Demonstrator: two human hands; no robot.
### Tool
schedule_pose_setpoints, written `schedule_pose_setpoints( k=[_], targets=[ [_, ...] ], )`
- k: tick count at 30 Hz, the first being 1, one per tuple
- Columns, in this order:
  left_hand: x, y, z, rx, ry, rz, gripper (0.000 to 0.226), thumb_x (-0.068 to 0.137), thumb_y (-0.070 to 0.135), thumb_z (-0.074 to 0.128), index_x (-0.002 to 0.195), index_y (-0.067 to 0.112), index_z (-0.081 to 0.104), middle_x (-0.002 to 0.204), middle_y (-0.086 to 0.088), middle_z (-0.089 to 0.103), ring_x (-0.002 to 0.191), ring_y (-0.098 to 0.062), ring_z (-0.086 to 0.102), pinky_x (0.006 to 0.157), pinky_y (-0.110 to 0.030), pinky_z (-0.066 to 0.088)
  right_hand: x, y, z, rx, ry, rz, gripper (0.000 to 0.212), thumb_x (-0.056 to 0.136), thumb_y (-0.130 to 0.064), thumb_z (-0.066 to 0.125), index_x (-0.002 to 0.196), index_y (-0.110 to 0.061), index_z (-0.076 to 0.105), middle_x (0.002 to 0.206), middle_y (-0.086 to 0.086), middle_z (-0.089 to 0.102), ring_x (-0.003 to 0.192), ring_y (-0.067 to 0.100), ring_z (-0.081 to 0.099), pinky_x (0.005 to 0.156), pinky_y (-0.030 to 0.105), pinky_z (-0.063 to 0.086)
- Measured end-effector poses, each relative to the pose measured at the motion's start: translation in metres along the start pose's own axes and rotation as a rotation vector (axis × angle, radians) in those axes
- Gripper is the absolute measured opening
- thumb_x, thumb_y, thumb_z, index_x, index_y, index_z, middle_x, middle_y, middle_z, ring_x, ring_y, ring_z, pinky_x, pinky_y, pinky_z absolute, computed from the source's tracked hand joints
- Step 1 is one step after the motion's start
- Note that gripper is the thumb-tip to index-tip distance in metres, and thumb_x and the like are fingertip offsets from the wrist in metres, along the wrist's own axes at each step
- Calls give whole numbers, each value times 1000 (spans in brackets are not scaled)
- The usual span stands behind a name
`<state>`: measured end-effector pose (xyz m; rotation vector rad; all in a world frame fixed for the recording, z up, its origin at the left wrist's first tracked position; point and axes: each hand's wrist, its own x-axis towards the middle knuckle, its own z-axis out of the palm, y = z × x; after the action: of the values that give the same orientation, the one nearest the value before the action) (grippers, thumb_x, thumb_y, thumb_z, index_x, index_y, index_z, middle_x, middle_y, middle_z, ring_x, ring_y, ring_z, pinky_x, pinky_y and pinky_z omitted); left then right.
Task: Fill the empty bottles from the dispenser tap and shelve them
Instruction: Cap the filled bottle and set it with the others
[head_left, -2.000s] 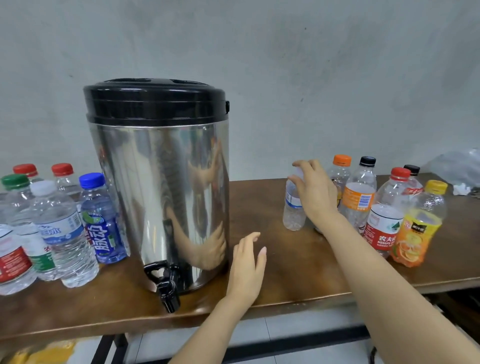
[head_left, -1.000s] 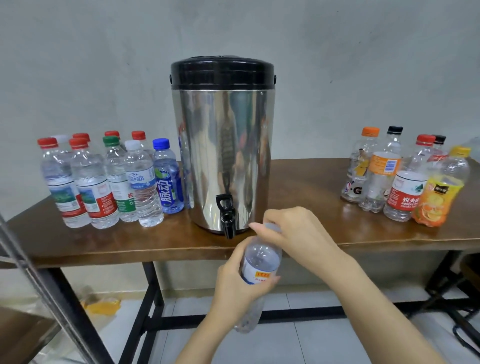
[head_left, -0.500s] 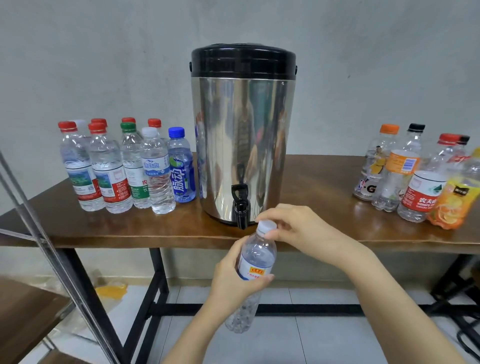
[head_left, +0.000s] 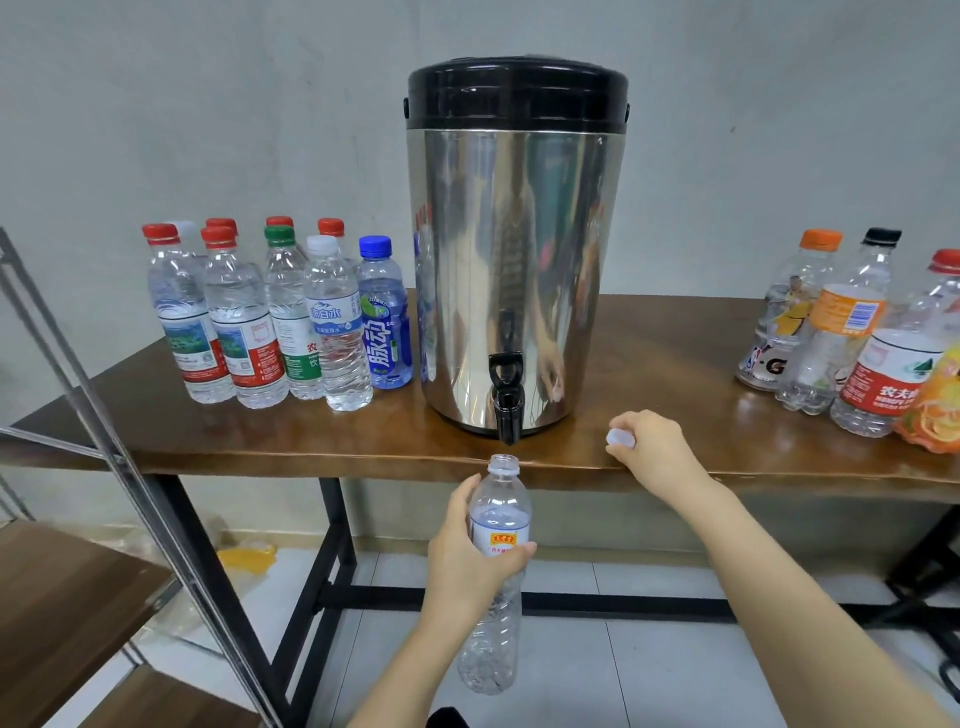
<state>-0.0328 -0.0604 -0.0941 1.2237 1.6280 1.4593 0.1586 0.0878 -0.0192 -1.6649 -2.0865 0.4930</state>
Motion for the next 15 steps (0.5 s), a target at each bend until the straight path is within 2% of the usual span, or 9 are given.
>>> schedule_pose_setpoints(
  k=[4,7,9,12,15],
  targets=[
    [7,5,4,30,22,38,70,69,8,84,115,47,48,102,18,67,85,3,66,75,-16,54,8,-3,11,-93,23,14,34,98,-13,51,131,-8,58,129,15,52,119,35,46,94,40,44],
    [14,8,8,50,40,79,72,69,7,83,120,43,48,107,14,65,89,-1,65,70,-9,49,4,-6,14,-124,42,2,47,100,-22,54,145,-13,45,141,9,43,126,33,39,98,41,42],
    [17,7,11,83,71,123,75,68,11,85,129,35,48,118,13,58,98,-5,62,73,-7,47,-3,-8,12,-144,90,-17,50,100,-26,54,147,-16,41,144,6,41,126,31,38,92,39,44],
    [20,3,14,186,109,196,81,69,21,88,138,26,45,135,14,41,110,-1,51,75,-1,43,-13,-12,8,-141,156,-67,47,100,-28,53,145,-20,43,142,2,44,124,27,40,78,33,43],
    [23,-2,15,194,116,237,85,72,26,87,144,24,41,145,17,32,118,2,46,78,-1,44,-24,-19,3,-96,232,-167,41,99,-29,54,139,-22,49,135,-1,50,118,22,45,74,30,39]
  ],
)
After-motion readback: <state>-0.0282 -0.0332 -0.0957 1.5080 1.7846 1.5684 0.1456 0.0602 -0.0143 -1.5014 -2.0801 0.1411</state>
